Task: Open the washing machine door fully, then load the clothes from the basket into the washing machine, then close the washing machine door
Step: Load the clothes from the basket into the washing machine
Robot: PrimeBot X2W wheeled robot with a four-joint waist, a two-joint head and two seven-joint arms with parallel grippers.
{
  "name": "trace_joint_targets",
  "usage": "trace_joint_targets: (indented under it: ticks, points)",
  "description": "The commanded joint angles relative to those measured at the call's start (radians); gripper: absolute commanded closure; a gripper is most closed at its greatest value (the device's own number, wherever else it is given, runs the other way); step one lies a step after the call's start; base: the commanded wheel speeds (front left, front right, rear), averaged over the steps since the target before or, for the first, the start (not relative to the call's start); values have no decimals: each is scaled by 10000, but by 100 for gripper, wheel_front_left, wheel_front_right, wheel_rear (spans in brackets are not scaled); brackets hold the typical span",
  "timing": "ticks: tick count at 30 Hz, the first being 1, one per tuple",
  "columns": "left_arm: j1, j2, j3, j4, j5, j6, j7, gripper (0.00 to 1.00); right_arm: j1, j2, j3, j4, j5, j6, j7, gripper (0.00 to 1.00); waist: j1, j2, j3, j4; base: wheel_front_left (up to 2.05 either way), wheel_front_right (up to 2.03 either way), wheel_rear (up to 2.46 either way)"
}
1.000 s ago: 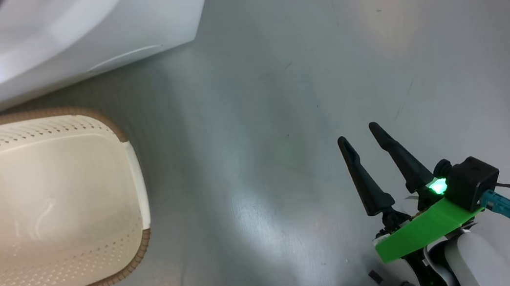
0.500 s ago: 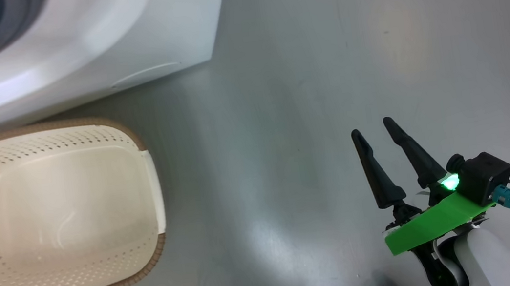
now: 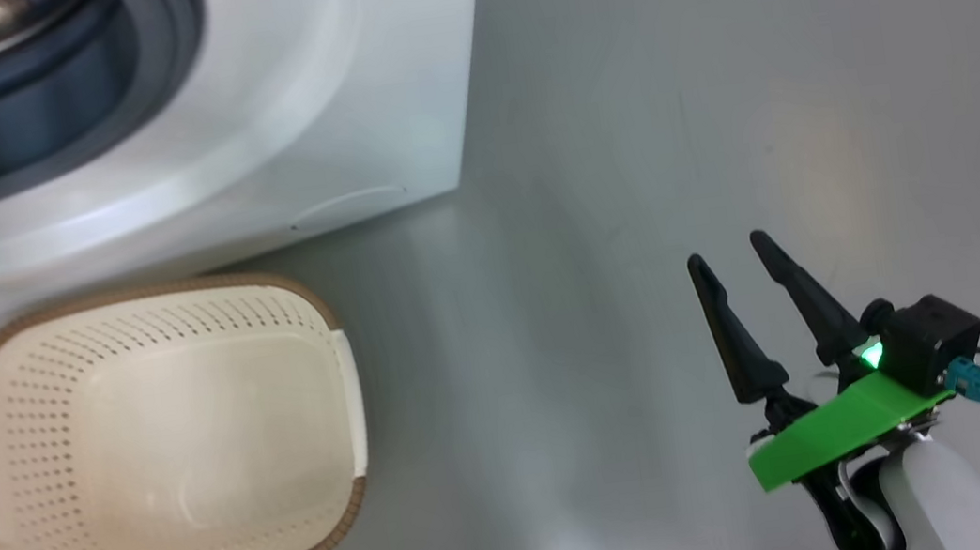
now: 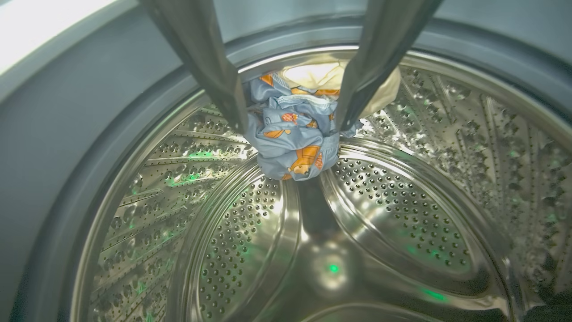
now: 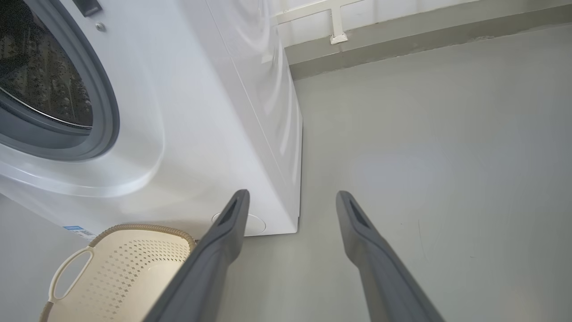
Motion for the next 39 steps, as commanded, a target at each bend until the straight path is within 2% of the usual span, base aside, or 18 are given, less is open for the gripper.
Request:
trace_joint_targets:
  ticks: [1,10,25,39]
  points:
    - [623,411,451,-734,272,57,-53,0,446,17,189,-151,-38,16,-48,0,0,0,-736,288,0,0,0]
    - [2702,23,1485,-2461,525,108,-53,0,757,17,140,-44,-4,16,-48,0,0,0,-1599,442,0,0,0]
    - [5908,-576,2607,-4545,976,227,-53,0,1061,17,24,85,-291,16,-48,0,0,0,-2632,551,0,0,0]
    - [8394,-1591,3395,-6066,1856,254,-53,0,1202,17,-23,146,-629,16,-48,0,0,0,-3475,596,0,0,0]
